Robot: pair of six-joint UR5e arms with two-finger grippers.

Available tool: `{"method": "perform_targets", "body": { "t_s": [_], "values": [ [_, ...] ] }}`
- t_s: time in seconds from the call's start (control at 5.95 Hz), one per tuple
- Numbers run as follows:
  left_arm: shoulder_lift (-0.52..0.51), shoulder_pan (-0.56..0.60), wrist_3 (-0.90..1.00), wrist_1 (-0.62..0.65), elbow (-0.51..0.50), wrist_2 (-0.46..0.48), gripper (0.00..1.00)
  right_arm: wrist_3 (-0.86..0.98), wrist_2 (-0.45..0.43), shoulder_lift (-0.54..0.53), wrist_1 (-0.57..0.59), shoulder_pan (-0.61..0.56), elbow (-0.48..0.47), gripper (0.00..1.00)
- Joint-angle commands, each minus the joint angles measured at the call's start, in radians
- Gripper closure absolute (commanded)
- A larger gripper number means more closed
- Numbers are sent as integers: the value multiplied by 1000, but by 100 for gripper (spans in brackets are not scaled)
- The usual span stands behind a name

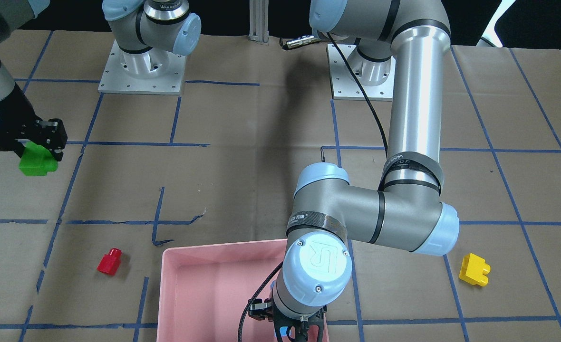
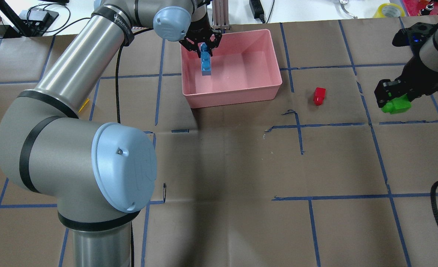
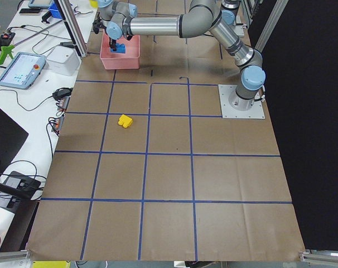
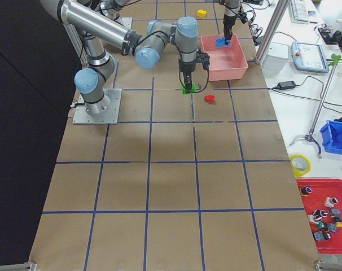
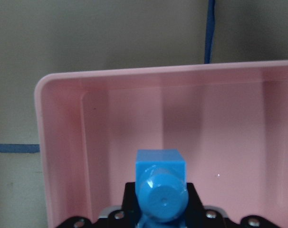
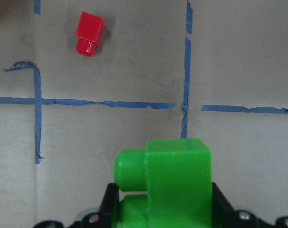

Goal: Put all blocks into box

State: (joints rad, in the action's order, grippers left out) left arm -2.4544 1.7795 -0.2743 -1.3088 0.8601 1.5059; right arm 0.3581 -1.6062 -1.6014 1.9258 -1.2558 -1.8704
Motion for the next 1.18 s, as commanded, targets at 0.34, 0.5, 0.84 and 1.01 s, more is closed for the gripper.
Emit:
{"method": "perform_targets", "body": {
  "t_s": [0.34,0.5,0.84,1.01],
  "values": [
    [130,-53,-48,-54,-15,-1,0,-251,146,-26,-34,-134,17,90],
    [226,-124,30,-157,-4,-4,0,-354,169,-20,-34,-208,57,89],
    [293,-231,230,-207,37,0,0,-482,173,39,7,-304,77,89],
    [320,-282,310,-208,77,2,0,-548,196,85,63,-356,114,88]
  ]
}}
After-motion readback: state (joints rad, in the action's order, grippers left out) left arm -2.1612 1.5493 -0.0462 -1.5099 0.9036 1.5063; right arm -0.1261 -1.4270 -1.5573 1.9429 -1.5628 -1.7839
